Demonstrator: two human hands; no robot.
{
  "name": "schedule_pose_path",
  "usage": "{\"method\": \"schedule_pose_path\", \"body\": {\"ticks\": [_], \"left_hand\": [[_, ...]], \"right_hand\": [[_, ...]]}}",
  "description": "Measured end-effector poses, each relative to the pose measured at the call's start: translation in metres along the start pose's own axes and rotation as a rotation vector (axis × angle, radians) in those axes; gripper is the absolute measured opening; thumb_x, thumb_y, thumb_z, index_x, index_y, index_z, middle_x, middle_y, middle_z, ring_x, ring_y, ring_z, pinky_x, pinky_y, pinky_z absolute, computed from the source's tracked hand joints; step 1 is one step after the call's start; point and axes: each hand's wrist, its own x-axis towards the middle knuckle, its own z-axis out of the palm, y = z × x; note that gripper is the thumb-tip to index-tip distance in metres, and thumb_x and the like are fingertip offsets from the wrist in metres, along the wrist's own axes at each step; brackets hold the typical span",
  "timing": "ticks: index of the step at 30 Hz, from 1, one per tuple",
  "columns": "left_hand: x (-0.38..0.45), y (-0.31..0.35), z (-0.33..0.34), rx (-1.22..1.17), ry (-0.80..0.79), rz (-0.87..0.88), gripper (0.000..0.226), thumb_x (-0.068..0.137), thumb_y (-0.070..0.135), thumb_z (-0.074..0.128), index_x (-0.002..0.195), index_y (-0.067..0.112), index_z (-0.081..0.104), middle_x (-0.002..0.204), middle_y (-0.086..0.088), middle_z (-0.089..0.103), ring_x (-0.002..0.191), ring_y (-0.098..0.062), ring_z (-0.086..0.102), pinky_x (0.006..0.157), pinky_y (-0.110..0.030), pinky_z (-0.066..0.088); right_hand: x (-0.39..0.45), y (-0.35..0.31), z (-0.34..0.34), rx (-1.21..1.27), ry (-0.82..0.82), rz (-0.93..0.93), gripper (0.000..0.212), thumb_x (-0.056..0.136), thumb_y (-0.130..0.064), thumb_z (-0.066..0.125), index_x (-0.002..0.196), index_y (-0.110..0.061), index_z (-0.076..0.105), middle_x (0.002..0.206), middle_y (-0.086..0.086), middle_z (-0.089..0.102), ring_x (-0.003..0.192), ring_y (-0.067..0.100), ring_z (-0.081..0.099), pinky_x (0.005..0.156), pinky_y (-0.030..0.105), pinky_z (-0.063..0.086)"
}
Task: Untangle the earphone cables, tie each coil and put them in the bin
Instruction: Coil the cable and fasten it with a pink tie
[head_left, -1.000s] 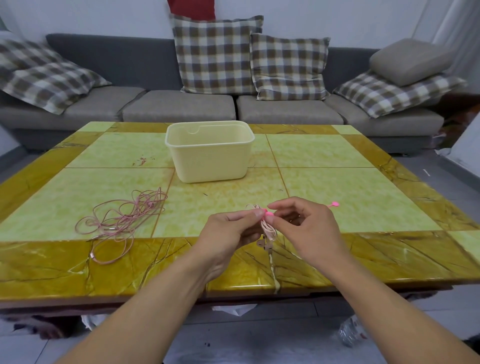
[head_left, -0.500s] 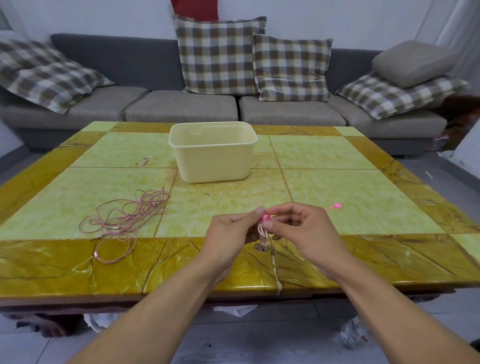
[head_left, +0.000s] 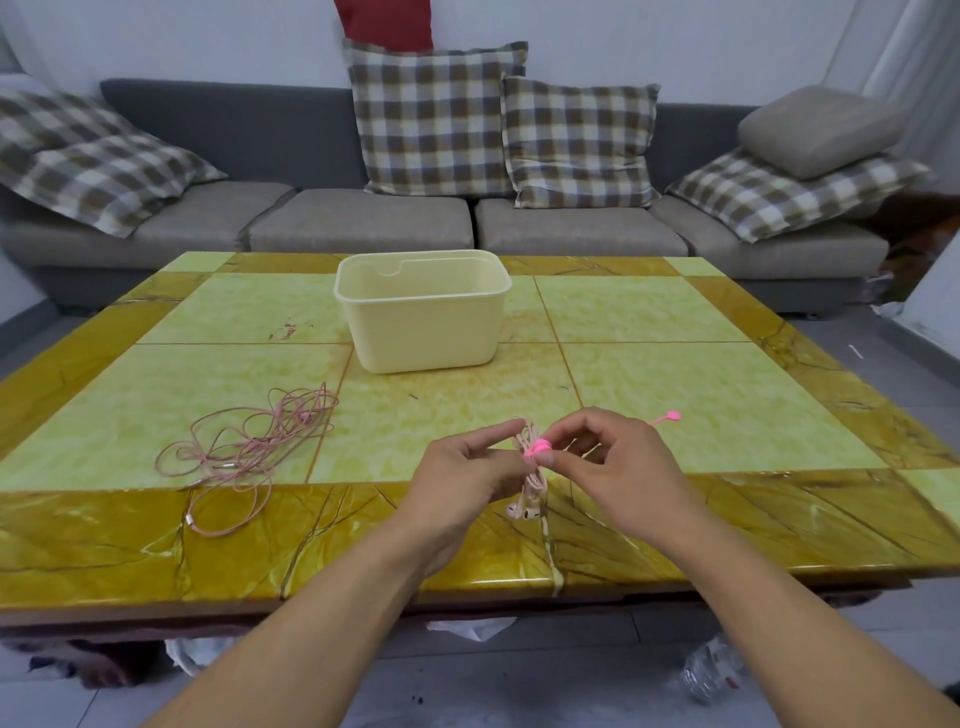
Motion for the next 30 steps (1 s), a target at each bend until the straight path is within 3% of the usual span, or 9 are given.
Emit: {"method": "schedule_pose_path", "body": {"ticks": [2, 6, 10, 16, 22, 27, 30], "left_hand": [[0.002, -0.001, -0.001, 0.042, -0.024, 0.006, 0.046, 0.082, 0.001, 0.077, 0.125, 0.014, 0.069, 0.100, -0.023, 0.075, 0.090, -0.025, 0.070, 0.094, -0.040, 0.056], [0.003, -0.001, -0.003, 0.135, -0.073, 0.020, 0.049, 0.082, -0.002, 0.078, 0.128, 0.013, 0.067, 0.095, -0.014, 0.078, 0.084, -0.021, 0.071, 0.079, -0.029, 0.058], [0.004, -0.001, -0.001, 0.125, -0.065, 0.052, 0.058, 0.079, -0.008, 0.078, 0.131, 0.013, 0.065, 0.095, -0.014, 0.078, 0.081, -0.022, 0.072, 0.078, -0.037, 0.057], [0.004, -0.001, 0.005, 0.188, -0.035, 0.126, 0.063, 0.079, -0.013, 0.075, 0.135, 0.013, 0.063, 0.097, -0.018, 0.074, 0.063, -0.020, 0.067, 0.059, -0.028, 0.054], [0.008, 0.005, 0.000, 0.226, -0.058, 0.137, 0.062, 0.080, -0.008, 0.077, 0.135, 0.018, 0.063, 0.098, -0.012, 0.076, 0.067, -0.019, 0.067, 0.058, -0.028, 0.053], [0.006, -0.001, 0.002, 0.312, 0.007, 0.231, 0.054, 0.084, 0.006, 0.077, 0.127, 0.025, 0.050, 0.097, -0.008, 0.075, 0.080, -0.023, 0.074, 0.071, -0.027, 0.059], [0.005, -0.003, 0.003, 0.245, 0.028, 0.218, 0.053, 0.086, 0.010, 0.079, 0.125, 0.024, 0.046, 0.097, -0.007, 0.076, 0.083, -0.024, 0.074, 0.074, -0.029, 0.060]], "right_hand": [[0.001, 0.000, -0.003, -0.054, -0.061, -0.030, 0.008, 0.085, -0.030, 0.081, 0.088, -0.033, 0.074, 0.090, -0.019, 0.070, 0.083, 0.006, 0.066, 0.070, 0.018, 0.049], [0.002, 0.001, -0.008, -0.192, -0.177, -0.104, 0.009, 0.089, -0.027, 0.077, 0.092, -0.035, 0.074, 0.095, -0.018, 0.066, 0.087, 0.005, 0.063, 0.073, 0.013, 0.043], [0.000, 0.001, -0.003, -0.253, -0.090, -0.112, 0.006, 0.093, -0.030, 0.071, 0.090, -0.033, 0.068, 0.093, -0.019, 0.065, 0.088, 0.002, 0.061, 0.070, 0.014, 0.040], [0.003, 0.003, 0.003, -0.130, -0.087, 0.071, 0.012, 0.102, -0.031, 0.058, 0.091, -0.032, 0.063, 0.090, -0.014, 0.066, 0.084, 0.002, 0.058, 0.072, 0.024, 0.041], [0.002, 0.001, 0.013, -0.041, 0.018, 0.116, 0.008, 0.102, -0.032, 0.058, 0.096, -0.028, 0.063, 0.085, -0.011, 0.068, 0.073, -0.002, 0.058, 0.064, 0.016, 0.039], [0.004, -0.003, 0.011, 0.056, 0.020, 0.149, 0.008, 0.092, -0.025, 0.072, 0.085, -0.026, 0.071, 0.075, -0.014, 0.072, 0.072, 0.002, 0.064, 0.072, 0.025, 0.049], [0.001, -0.009, 0.010, 0.001, 0.060, 0.093, 0.010, 0.089, -0.026, 0.075, 0.080, -0.029, 0.072, 0.078, -0.016, 0.072, 0.075, 0.003, 0.065, 0.071, 0.018, 0.050]]}}
